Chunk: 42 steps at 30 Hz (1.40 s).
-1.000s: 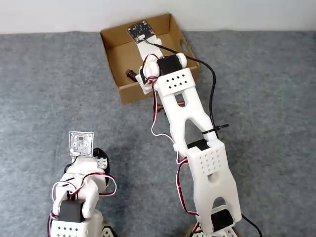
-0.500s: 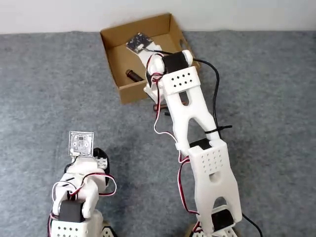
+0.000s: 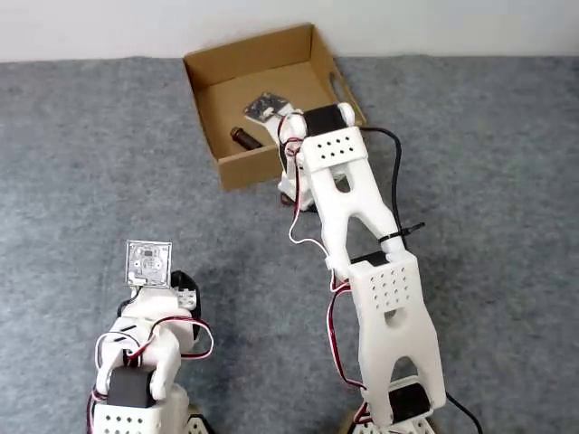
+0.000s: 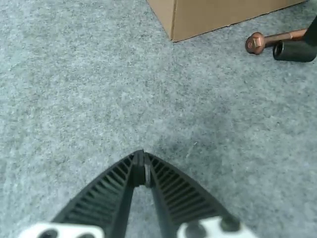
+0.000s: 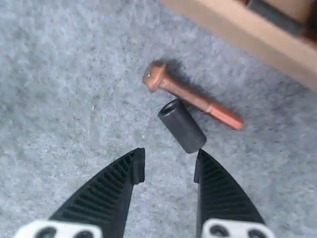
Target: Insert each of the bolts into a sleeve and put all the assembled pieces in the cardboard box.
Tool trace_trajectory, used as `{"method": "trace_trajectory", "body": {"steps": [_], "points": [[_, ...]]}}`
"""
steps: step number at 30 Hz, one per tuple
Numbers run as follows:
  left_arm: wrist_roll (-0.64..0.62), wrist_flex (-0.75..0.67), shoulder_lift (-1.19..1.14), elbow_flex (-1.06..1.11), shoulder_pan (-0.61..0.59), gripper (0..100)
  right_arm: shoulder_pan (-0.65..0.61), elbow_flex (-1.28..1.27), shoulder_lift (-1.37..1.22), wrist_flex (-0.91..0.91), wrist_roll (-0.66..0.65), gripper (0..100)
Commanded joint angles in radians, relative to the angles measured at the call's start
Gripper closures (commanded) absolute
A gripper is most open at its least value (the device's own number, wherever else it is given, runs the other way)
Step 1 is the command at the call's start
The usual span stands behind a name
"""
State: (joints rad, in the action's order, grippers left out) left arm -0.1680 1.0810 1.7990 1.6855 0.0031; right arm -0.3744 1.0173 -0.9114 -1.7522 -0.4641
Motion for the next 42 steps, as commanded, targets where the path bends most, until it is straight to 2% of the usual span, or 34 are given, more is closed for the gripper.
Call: {"method": "trace_trajectory", "body": {"steps": [1, 7, 12, 23, 28, 32, 36, 42], "points": [[0.003, 0.0, 0.005, -0.002, -0.003, 100, 0.013, 0.011, -0.016, 0.004, -0.012, 85.3], [0.003, 0.0, 0.005, -0.002, -0.003, 100, 0.015, 0.011, -0.07, 0.081, -0.02, 85.3], [0.003, 0.0, 0.005, -0.002, -0.003, 100, 0.03, 0.011, -0.09, 0.101, -0.092, 85.3], [0.003, 0.0, 0.005, -0.002, -0.003, 100, 0.042, 0.011, -0.128, 0.159, -0.097, 85.3], [0.003, 0.0, 0.005, -0.002, -0.003, 100, 0.036, 0.011, -0.179, 0.13, -0.097, 86.1], [0.003, 0.0, 0.005, -0.002, -0.003, 100, 0.027, 0.011, -0.193, 0.085, -0.097, 99.0], [0.003, 0.0, 0.005, -0.002, -0.003, 100, 0.03, 0.018, -0.18, 0.048, -0.094, 99.3], [0.003, -0.002, 0.005, -0.002, -0.003, 100, 0.03, 0.184, -0.143, -0.038, -0.087, 99.1]]}}
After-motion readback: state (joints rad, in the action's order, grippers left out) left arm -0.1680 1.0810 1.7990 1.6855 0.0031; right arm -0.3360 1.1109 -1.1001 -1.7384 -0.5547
